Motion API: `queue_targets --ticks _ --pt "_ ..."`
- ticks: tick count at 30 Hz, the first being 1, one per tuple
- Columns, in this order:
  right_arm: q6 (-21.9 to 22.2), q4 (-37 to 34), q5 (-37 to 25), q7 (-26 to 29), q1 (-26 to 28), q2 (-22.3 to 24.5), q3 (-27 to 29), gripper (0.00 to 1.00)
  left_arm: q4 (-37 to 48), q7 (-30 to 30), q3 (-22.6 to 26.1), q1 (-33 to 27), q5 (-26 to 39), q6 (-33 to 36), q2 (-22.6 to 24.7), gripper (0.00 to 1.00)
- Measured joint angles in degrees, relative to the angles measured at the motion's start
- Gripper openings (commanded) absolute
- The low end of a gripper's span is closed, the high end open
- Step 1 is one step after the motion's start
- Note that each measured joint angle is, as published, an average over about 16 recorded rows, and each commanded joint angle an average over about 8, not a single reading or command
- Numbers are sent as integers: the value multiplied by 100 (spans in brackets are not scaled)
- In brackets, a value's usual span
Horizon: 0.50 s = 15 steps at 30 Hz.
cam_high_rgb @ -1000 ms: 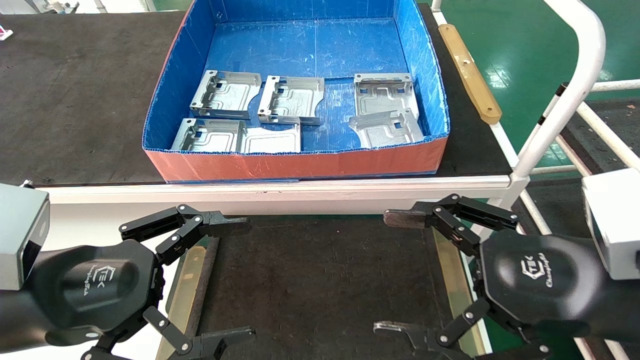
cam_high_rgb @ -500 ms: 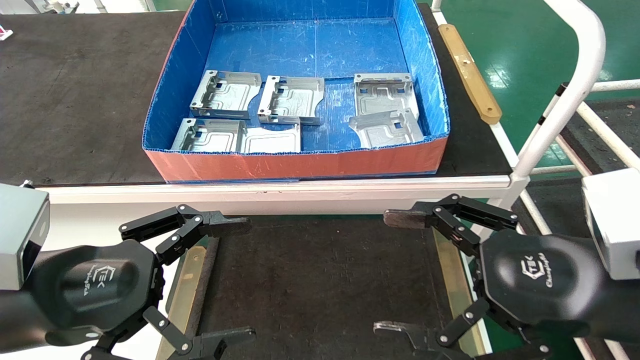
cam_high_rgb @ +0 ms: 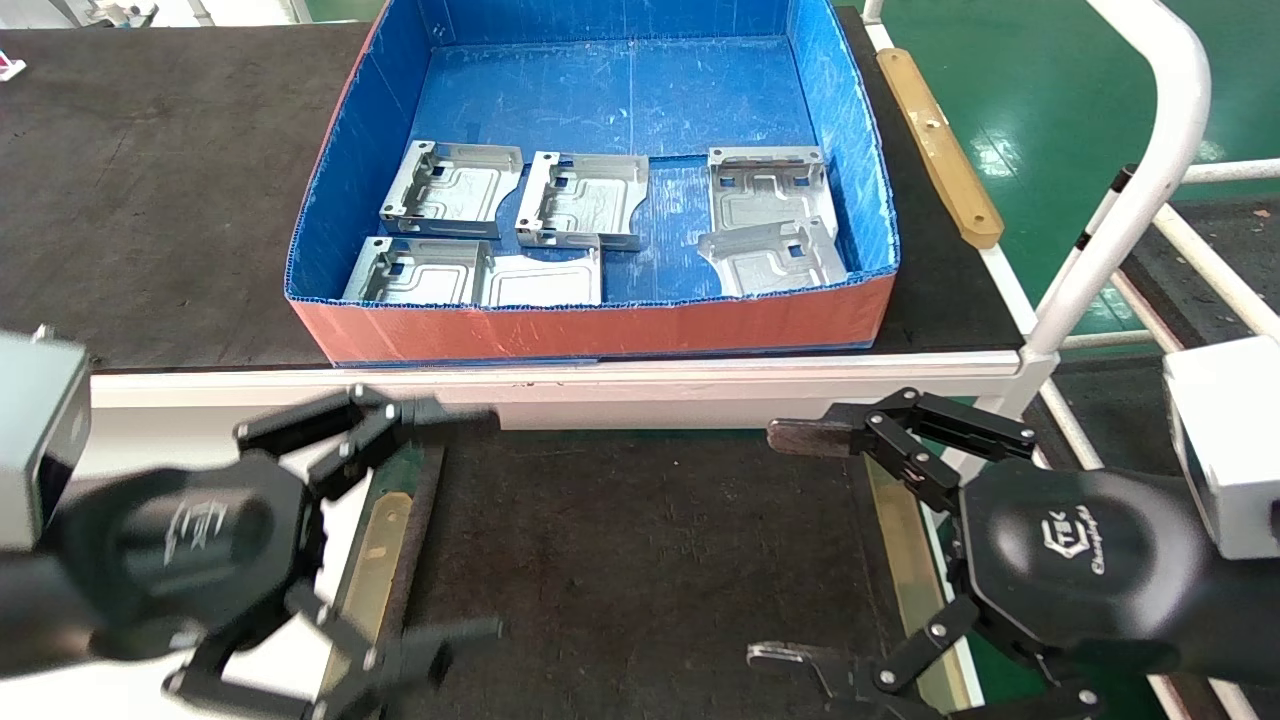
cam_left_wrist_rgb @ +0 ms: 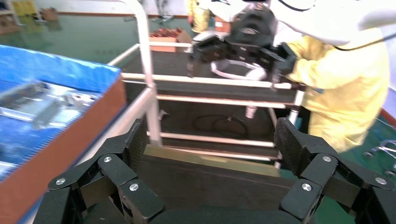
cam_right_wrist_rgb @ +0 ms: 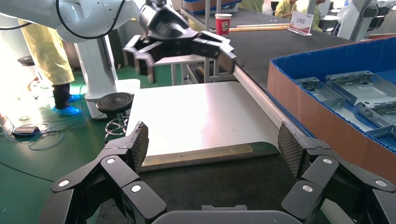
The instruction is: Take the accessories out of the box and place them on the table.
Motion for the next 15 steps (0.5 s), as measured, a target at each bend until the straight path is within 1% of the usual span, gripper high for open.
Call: queue_targets --ticks 7,15 --pt "0 -1 1 -1 1 0 -2 100 337 43 141 -291 408 -439 340 100" --pt "0 -2 2 -2 2 1 -4 100 1002 118 369 -778 954 -930 866 100"
